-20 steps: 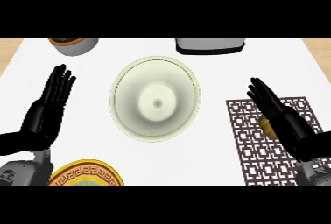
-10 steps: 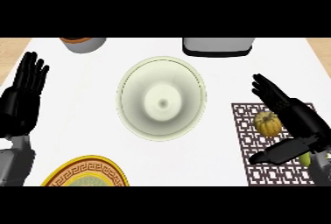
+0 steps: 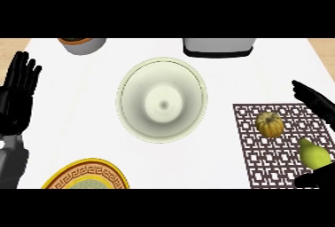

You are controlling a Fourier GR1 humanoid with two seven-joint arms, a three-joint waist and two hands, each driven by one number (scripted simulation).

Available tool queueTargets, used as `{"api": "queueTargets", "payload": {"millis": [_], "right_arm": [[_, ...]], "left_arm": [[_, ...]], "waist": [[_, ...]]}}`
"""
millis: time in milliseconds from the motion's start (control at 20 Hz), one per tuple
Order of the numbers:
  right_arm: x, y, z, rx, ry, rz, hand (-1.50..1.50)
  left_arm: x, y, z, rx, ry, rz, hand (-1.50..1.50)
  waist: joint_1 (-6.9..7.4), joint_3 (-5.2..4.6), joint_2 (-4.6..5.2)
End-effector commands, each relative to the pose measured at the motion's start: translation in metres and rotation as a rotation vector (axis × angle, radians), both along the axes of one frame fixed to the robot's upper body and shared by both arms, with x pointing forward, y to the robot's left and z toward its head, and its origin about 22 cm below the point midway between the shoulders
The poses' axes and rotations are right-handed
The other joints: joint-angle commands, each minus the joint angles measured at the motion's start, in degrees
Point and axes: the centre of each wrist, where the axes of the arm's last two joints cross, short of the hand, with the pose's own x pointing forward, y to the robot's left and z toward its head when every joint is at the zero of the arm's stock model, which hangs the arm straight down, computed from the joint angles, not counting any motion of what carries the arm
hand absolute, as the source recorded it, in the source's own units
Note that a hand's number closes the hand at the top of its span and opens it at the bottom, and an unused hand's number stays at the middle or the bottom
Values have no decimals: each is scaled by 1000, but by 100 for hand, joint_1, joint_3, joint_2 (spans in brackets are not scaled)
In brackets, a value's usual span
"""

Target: Pick the pear from the placemat and place it in the bowl

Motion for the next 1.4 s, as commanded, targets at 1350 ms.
{"api": "queueTargets", "payload": {"millis": [1350], "right_arm": [[56, -61, 69, -758, 556, 278, -150]], "left_arm": [[-7, -4, 4, 1, -16, -2, 0]], "waist": [[133, 6, 24]]}}
